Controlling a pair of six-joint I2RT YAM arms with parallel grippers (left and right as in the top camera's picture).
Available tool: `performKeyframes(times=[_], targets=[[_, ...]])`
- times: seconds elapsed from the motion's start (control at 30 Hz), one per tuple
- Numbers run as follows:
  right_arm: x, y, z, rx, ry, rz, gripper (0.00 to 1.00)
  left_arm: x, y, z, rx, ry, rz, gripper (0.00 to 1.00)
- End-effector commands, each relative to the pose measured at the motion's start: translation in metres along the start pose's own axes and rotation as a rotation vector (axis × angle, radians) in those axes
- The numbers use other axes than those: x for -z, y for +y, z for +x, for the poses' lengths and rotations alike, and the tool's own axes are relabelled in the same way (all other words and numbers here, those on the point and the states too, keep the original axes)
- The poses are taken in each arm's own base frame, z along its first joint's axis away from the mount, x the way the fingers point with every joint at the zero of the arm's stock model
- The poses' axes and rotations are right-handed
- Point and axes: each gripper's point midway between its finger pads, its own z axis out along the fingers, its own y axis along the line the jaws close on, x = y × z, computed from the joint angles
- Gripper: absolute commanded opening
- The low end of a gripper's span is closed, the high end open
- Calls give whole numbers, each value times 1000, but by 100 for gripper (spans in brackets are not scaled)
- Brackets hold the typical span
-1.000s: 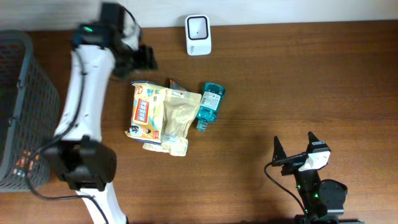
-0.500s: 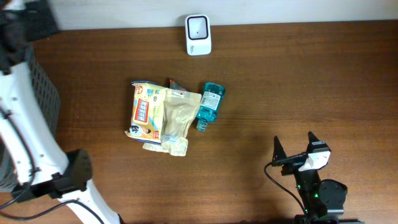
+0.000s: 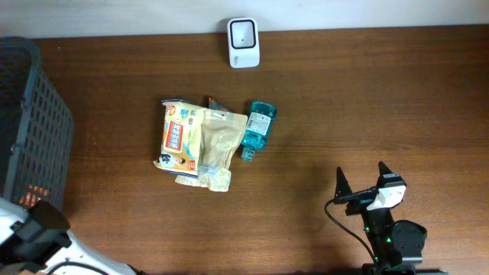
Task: Scan the item barcode
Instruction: 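Reach into the basket and grasp the small orange packet with left gripper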
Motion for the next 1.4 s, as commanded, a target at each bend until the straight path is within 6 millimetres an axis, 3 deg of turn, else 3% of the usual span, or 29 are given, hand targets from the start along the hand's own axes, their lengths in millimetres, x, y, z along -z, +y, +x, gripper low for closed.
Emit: performKeyframes(times=[0.0, 0.17, 0.3, 0.33, 0.37, 0.4, 0.43, 0.47, 0.5, 0.6, 0.7, 0.87, 0.9, 0.93, 1.03, 1.2, 1.3, 1.37], targets=[[0, 1, 3, -12, 7, -6, 98, -45, -3, 40, -141, 181, 54, 100], [0, 1, 3, -12, 7, -6, 98, -101, -20, 104, -363, 396, 108, 99], [0, 1, 3, -12, 7, -6, 98, -129, -28, 133, -500, 457, 148, 99], [0, 1, 3, -12, 7, -6, 98, -133, -29, 137, -529, 464, 157, 96], [0, 1, 3, -12, 7, -6, 98, -139, -32, 141, -550, 463, 174, 75], [0, 1, 3, -12, 7, -6, 98, -147, -36, 146, -567, 456, 201, 63], [0, 1, 3, -12, 7, -6, 98, -152, -39, 149, -576, 452, 217, 65], [0, 1, 3, -12, 7, -6, 98, -156, -40, 152, -581, 451, 222, 90], [0, 1, 3, -12, 7, -6, 98, -162, -41, 156, -584, 454, 223, 96], [0, 0, 3, -12, 7, -6, 98, -175, -43, 178, -703, 481, 263, 84], [0, 1, 3, -12, 7, -6, 98, -185, -45, 210, -764, 531, 329, 91], [0, 1, 3, -12, 7, -6, 98, -190, -49, 250, -851, 600, 404, 89], [0, 1, 3, -12, 7, -6, 98, -191, -50, 256, -861, 610, 413, 86], [0, 1, 3, -12, 7, -6, 98, -193, -51, 259, -861, 612, 414, 73], [0, 1, 3, -12, 7, -6, 98, -195, -51, 262, -861, 612, 413, 58], [0, 1, 3, -12, 7, -6, 98, -197, -52, 270, -862, 622, 418, 58], [0, 1, 3, -12, 7, -6, 98, -198, -53, 273, -862, 627, 420, 36], [0, 1, 3, -12, 7, -6, 98, -198, -52, 273, -862, 627, 420, 27]])
